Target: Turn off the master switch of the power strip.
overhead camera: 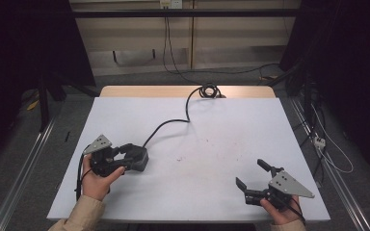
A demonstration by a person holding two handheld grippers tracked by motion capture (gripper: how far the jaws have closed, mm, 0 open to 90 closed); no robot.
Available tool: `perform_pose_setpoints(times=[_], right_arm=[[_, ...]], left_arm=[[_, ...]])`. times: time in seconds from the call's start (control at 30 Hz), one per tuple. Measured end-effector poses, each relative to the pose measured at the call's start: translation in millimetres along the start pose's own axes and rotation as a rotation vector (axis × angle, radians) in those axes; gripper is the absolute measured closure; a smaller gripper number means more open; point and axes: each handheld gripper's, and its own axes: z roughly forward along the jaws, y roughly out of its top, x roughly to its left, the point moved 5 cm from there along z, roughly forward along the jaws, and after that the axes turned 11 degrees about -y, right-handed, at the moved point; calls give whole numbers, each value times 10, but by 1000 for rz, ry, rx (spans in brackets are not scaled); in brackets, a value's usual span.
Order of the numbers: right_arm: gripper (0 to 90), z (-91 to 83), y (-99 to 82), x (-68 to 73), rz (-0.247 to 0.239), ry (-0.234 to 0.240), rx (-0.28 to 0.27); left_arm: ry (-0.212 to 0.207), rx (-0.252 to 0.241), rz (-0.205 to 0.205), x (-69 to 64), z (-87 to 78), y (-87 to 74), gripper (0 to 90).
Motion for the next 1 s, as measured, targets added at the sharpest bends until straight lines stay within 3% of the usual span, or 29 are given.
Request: perform_pose_setpoints(times=[0.2,0.7,1.0], right_arm=[[52,21,6,13,0,6,0],[52,-1,6,0,-1,2,-2],[53,-6,5,-7,1,-1,-2]], left_arm=[[-12,16,19,-29,-6,-16,336],[-22,-8,35,-40,-51,-1,254],[-33,-22,79,-65,-107,-22,170]])
